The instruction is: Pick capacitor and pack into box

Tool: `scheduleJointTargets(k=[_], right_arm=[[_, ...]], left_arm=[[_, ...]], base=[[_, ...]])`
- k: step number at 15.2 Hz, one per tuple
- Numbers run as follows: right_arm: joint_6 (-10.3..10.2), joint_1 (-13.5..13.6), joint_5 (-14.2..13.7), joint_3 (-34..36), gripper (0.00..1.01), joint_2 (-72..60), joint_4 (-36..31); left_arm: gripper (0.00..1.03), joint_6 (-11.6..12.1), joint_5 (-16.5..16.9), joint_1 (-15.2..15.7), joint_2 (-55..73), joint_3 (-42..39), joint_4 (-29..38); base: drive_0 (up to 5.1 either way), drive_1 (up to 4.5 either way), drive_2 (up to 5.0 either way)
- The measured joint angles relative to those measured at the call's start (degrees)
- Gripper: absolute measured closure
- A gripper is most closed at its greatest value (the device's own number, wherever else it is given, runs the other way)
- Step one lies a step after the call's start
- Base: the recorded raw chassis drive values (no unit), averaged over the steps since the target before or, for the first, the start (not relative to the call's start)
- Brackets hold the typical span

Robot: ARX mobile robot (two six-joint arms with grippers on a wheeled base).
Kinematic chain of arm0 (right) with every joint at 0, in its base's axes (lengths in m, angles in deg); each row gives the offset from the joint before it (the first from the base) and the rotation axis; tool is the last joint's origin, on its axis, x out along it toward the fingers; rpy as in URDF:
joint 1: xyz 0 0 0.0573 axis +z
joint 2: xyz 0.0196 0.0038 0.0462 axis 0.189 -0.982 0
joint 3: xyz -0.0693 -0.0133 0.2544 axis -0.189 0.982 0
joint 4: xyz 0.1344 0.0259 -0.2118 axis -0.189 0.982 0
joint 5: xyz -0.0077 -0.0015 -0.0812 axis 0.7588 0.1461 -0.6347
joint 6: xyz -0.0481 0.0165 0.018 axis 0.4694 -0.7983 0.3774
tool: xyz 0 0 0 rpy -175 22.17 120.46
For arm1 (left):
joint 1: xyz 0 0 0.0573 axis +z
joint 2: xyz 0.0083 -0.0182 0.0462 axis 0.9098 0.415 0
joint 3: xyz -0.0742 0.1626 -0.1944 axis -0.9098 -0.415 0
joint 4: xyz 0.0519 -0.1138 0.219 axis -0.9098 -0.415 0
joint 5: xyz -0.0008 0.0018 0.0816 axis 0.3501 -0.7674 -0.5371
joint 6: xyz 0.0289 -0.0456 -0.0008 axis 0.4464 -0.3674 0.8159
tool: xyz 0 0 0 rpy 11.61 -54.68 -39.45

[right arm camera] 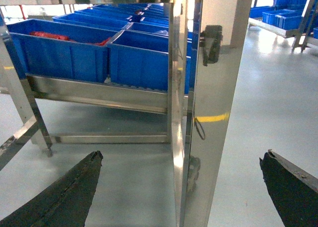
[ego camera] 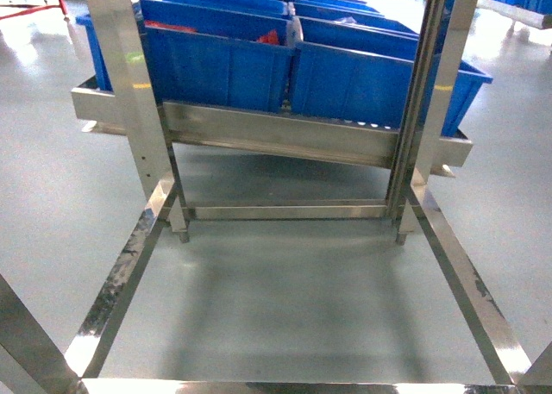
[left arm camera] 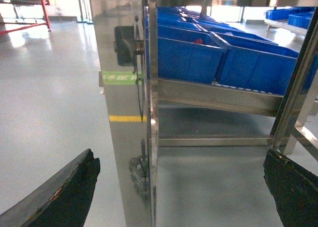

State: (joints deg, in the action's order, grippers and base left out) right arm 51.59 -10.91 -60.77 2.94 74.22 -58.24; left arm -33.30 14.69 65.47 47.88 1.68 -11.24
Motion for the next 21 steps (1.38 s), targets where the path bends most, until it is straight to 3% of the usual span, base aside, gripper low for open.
scheduleJointTargets(k=[21], right_arm=[[0.0,0.0,0.0,0.0,0.03,0.0,0.04]], left_arm=[[0.05,0.0,0.0,0.0,0.0,0.0,0.0]], base=[[0.0,0.0,0.0]])
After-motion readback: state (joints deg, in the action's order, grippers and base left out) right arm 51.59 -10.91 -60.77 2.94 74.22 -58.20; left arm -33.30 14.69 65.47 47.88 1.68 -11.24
